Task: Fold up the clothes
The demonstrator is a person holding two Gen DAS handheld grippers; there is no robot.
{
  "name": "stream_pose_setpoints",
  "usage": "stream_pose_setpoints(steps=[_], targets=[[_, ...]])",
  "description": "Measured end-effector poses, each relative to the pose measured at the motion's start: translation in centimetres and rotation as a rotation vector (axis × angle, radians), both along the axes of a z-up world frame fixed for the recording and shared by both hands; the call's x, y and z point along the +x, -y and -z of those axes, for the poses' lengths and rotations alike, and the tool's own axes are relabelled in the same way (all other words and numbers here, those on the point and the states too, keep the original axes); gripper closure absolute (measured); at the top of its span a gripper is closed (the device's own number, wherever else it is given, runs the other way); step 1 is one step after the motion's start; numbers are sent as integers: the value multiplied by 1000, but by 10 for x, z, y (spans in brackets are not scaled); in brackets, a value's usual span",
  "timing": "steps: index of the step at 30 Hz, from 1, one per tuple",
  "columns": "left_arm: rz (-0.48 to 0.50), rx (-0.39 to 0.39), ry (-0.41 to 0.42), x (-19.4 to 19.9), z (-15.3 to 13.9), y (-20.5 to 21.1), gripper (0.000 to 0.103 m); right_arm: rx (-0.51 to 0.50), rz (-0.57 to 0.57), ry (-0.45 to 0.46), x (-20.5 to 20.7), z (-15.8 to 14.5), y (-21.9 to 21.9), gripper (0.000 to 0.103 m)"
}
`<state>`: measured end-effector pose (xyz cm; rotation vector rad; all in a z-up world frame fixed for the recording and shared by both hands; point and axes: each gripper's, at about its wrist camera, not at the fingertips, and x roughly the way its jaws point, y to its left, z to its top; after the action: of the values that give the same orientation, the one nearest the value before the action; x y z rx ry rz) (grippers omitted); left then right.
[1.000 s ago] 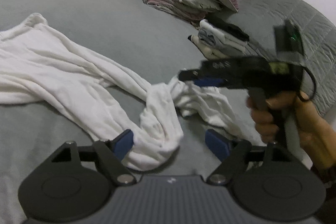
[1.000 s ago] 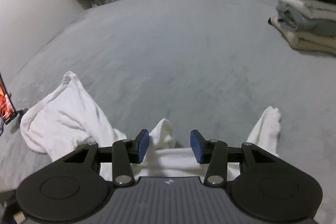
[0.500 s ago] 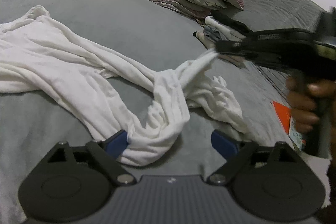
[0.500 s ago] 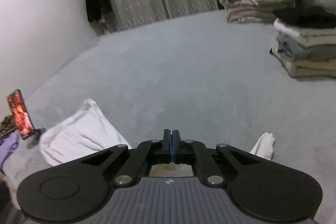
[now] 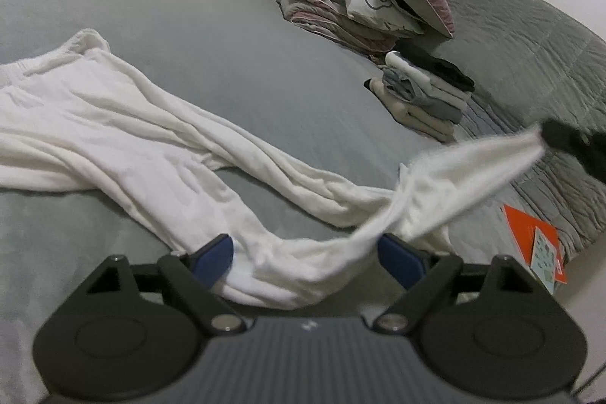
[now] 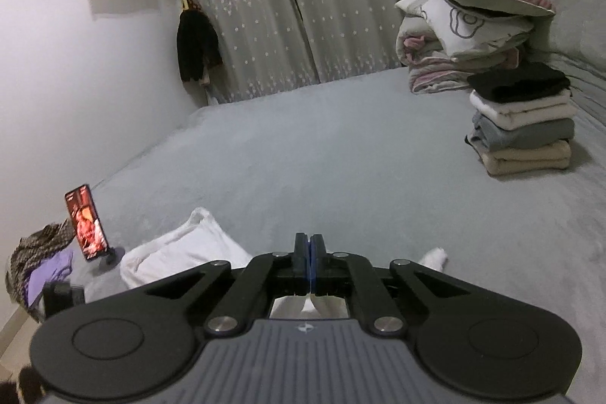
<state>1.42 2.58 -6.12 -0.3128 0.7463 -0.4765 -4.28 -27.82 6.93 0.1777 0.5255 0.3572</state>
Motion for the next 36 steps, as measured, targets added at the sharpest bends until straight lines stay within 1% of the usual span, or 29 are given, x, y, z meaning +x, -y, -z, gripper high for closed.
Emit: stream_pose_setpoints(steps=[3, 6, 12, 13, 14, 16, 17, 18, 23, 28, 33, 36], targets=[[-8, 10, 1, 2, -2, -4, 15, -7, -7, -37, -13, 3, 6, 99], [-18, 23, 1, 6, -3, -7, 15, 2, -27, -102, -17, 12, 9, 99], [-42, 73, 9, 16, -6, -14, 15, -101, -33, -229, -2, 52, 4, 98], [-50, 88, 11, 19, -7, -17, 15, -121, -23, -236, 0, 57, 4, 98], [-60, 104, 15, 23, -9, -20, 15, -142, -13, -236, 2, 61, 4, 96], [-83, 132, 23, 31, -13, -29, 15, -165, -6, -226, 3, 63, 2, 85], [-96, 146, 27, 35, -15, -34, 15, -169, -5, -220, 5, 63, 2, 76], [-110, 159, 30, 40, -17, -40, 15, -166, -9, -215, 8, 63, 1, 70], [-199, 205, 23, 73, -24, -76, 15, -182, -43, -215, 31, 64, -13, 70], [-274, 235, 9, 110, -26, -110, 15, -192, -98, -243, 60, 74, -37, 70], [-325, 285, -7, 147, -19, -138, 17, -208, -157, -272, 87, 87, -64, 70], [-358, 282, -26, 168, -13, -157, 19, -220, -193, -292, 98, 96, -75, 70]])
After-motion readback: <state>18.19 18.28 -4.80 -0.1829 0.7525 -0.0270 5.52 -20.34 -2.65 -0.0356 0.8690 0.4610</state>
